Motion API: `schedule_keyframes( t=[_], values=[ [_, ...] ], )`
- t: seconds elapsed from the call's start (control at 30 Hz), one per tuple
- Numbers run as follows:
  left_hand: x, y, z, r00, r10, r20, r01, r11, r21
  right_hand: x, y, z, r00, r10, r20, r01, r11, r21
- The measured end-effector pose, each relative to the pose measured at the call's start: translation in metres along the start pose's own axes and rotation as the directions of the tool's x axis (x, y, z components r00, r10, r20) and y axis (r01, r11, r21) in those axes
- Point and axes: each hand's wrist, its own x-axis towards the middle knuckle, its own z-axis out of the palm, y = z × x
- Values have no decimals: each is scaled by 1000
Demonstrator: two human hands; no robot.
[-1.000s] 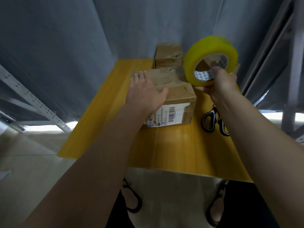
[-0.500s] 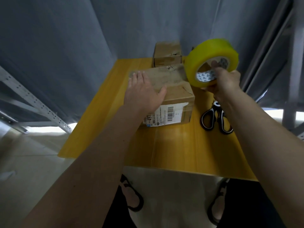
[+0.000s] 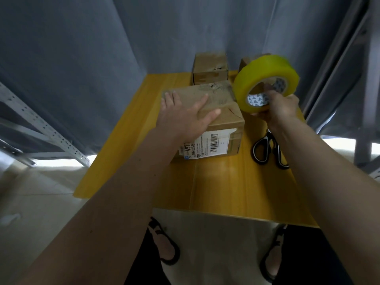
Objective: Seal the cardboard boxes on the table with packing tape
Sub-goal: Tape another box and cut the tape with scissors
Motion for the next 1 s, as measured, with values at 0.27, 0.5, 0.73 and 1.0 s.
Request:
schedule_keyframes(
  t=[0.27,0.5,0.73,1.0],
  values=[
    [2,51,-1,994,106,24,-103,991,-79,6,-2,-2,997,-66,30,68,994,-88],
    [9,53,0,977,211,-3,-211,975,-64,14,8,-10,998,-17,66,23,996,-87],
    [11,47,2,957,289,-29,-290,954,-73,11,20,-3,987,155,41,-158,984,87],
    [11,49,0,969,246,11,-246,968,-51,-5,28,16,878,432,205,-477,826,302]
  ],
)
